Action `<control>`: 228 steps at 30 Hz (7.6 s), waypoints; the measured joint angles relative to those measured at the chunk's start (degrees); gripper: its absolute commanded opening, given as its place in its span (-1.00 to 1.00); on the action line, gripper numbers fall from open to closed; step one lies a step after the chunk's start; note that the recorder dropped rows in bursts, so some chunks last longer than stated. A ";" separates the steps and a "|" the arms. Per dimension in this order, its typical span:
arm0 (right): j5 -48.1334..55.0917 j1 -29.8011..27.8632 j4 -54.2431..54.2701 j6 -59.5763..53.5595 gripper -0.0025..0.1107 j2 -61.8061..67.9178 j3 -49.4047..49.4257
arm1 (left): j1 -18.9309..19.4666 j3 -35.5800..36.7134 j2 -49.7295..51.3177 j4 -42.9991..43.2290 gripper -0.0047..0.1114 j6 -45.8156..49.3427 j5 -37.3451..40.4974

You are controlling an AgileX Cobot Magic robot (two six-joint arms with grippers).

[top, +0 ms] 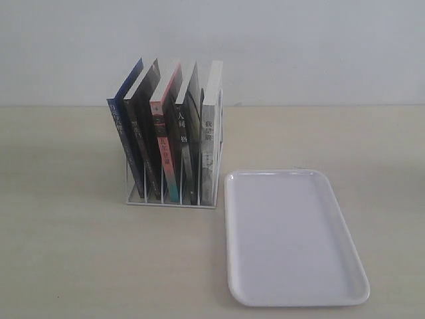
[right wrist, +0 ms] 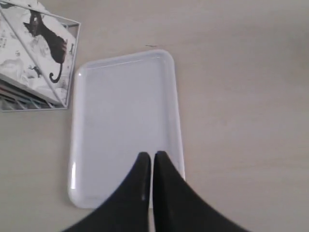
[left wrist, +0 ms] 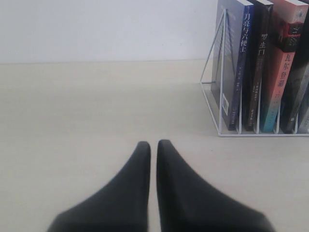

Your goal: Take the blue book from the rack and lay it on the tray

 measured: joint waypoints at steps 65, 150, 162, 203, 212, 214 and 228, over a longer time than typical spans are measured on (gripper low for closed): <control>5.82 34.06 -23.05 25.23 -0.10 62.90 -63.38 | 0.00 0.00 0.00 0.00 -0.85 0.00 0.00; 21.29 39.97 -36.13 33.13 -0.86 65.96 -90.21 | 0.00 0.00 0.00 0.00 -0.85 0.00 0.00; 21.29 39.97 -36.13 32.08 -0.86 65.96 -90.21 | 0.00 0.00 0.00 0.00 -0.85 0.00 0.00; 21.23 39.97 -33.40 34.37 -0.86 73.63 -90.30 | 0.00 0.00 0.00 0.00 -0.85 0.00 0.00; 20.94 39.97 -33.36 34.60 -0.86 74.14 -89.30 | 0.00 0.00 0.00 0.00 -0.85 0.00 0.00; 20.31 39.97 -33.82 34.84 -0.86 74.14 -87.40 | 0.00 0.00 0.00 0.00 -0.85 0.00 0.00; 19.93 39.97 -34.39 36.47 -0.60 74.42 -82.85 | 0.00 0.00 0.00 0.00 -0.85 0.00 0.00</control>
